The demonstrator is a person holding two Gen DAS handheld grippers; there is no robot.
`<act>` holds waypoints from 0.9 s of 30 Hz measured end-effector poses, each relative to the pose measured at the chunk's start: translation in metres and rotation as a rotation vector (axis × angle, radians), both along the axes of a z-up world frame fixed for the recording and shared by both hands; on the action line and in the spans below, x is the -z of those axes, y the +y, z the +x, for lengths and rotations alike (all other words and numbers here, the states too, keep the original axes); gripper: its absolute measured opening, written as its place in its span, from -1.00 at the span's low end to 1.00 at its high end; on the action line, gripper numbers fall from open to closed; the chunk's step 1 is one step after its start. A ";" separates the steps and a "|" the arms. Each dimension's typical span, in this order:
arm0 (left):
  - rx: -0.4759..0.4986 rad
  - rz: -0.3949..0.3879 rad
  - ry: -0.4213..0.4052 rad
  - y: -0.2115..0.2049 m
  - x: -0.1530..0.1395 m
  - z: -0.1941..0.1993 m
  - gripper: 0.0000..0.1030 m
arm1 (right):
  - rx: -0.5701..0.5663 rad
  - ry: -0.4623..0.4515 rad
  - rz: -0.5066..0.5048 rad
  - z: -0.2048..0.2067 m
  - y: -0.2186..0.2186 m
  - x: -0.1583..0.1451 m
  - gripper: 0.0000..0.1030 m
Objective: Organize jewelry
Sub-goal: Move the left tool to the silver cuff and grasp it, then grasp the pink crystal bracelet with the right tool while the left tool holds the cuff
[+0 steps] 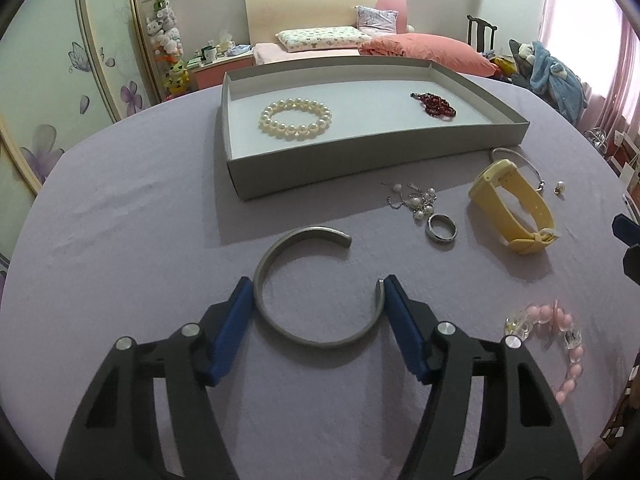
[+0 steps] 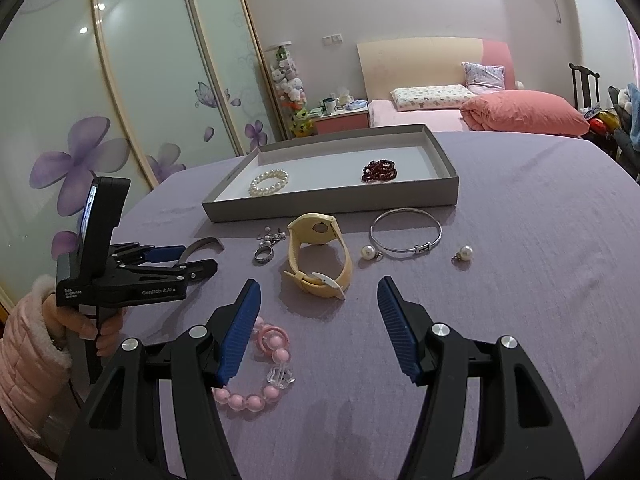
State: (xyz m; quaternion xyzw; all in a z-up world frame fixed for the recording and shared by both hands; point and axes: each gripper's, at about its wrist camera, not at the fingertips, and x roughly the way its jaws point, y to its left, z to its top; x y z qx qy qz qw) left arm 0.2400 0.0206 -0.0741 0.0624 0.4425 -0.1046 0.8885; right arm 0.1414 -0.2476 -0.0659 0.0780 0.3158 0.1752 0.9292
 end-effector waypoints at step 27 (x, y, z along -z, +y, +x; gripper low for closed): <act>-0.117 -0.072 -0.019 0.026 -0.007 -0.005 0.24 | -0.067 0.059 -0.025 -0.003 0.014 0.008 -0.16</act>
